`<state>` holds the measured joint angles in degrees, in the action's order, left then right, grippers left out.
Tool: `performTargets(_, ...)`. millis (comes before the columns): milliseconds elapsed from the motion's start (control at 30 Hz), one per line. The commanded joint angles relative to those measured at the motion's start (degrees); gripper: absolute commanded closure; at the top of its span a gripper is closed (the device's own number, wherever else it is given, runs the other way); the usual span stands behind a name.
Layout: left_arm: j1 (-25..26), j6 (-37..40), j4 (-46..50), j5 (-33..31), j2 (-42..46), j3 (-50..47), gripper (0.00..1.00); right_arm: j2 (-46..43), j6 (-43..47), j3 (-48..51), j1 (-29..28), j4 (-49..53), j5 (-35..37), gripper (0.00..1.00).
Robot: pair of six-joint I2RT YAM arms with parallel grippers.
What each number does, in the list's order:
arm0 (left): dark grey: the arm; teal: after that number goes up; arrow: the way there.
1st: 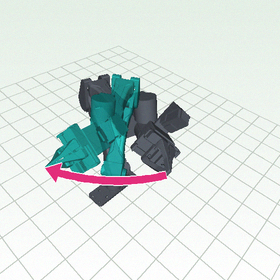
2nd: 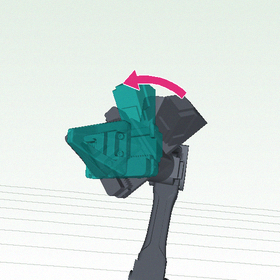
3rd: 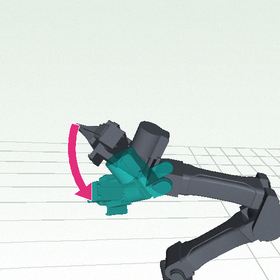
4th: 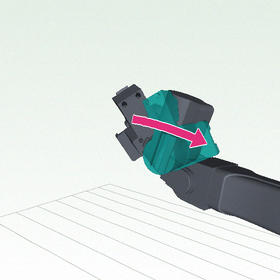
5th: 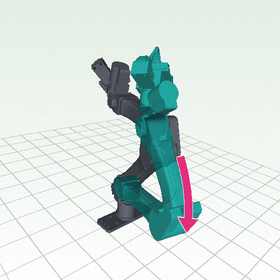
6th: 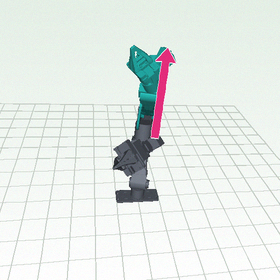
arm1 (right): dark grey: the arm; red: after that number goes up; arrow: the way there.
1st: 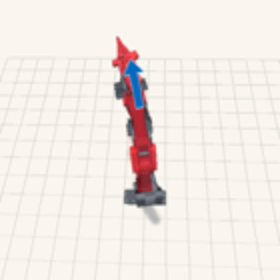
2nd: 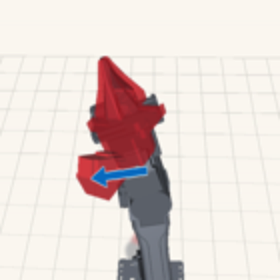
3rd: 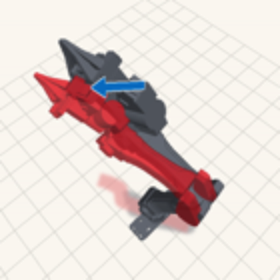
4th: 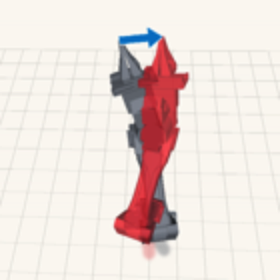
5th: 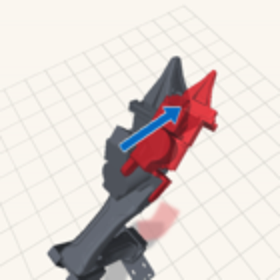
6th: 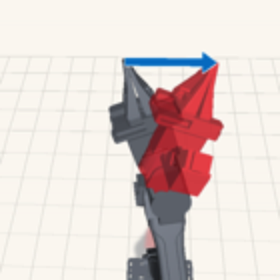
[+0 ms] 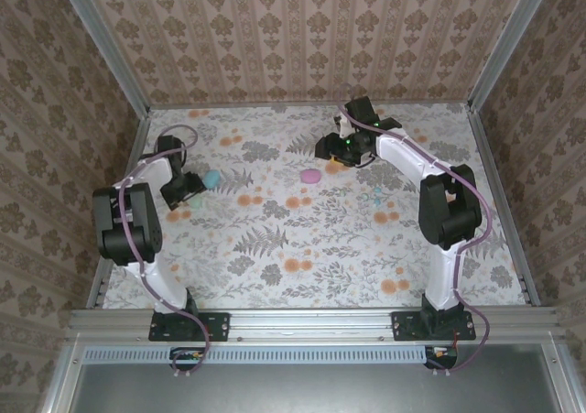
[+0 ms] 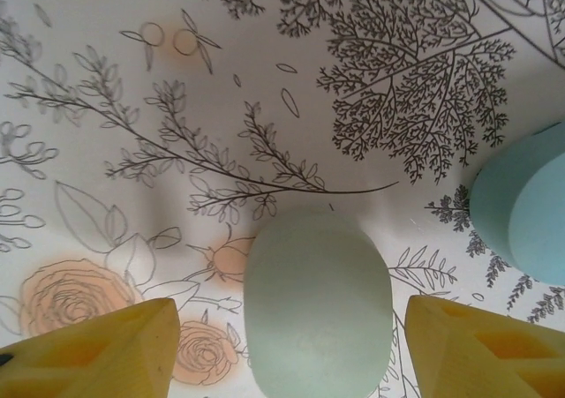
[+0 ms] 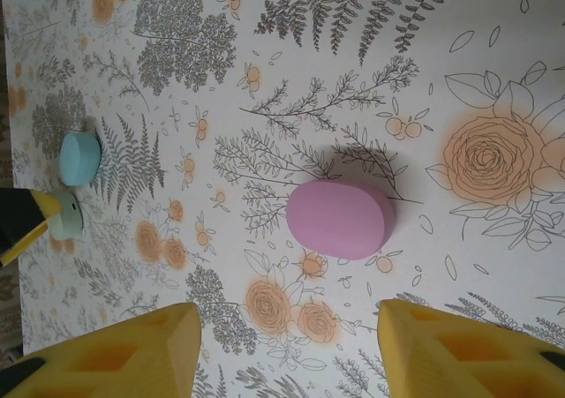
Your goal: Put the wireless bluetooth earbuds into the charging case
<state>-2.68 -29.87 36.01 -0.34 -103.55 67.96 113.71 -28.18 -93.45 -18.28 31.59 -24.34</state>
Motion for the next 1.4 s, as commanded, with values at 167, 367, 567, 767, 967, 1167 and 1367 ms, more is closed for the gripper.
performTargets(167,1.13,-1.21,1.52,-2.31,-3.00,3.23,0.39,-3.65,1.22,1.50,-0.09,1.67,0.08,0.43)
performTargets(367,1.50,-0.81,1.36,-2.27,-4.21,2.89,0.48,-4.86,1.16,3.36,-0.07,1.27,0.25,0.42)
performTargets(567,2.22,-0.70,1.26,-2.07,-2.28,0.94,0.61,-5.86,1.16,4.47,0.00,1.02,0.21,0.42)
performTargets(767,4.33,-3.46,1.46,1.15,4.29,-3.65,0.63,-8.38,1.11,7.53,0.00,-0.70,-0.33,0.42)
performTargets(967,12.27,-13.08,-0.96,5.82,15.05,-8.10,0.64,-12.72,-3.14,16.72,-0.08,-11.37,-4.69,0.43)
performTargets(1167,20.29,-31.63,-12.09,11.42,21.84,-10.23,0.65,-18.75,-9.71,30.47,-3.50,-33.54,-8.58,0.44)
performTargets(1367,24.60,-40.21,-14.83,11.64,23.97,-8.24,0.65,-22.26,-8.29,41.62,-9.90,-56.25,-3.24,0.44)
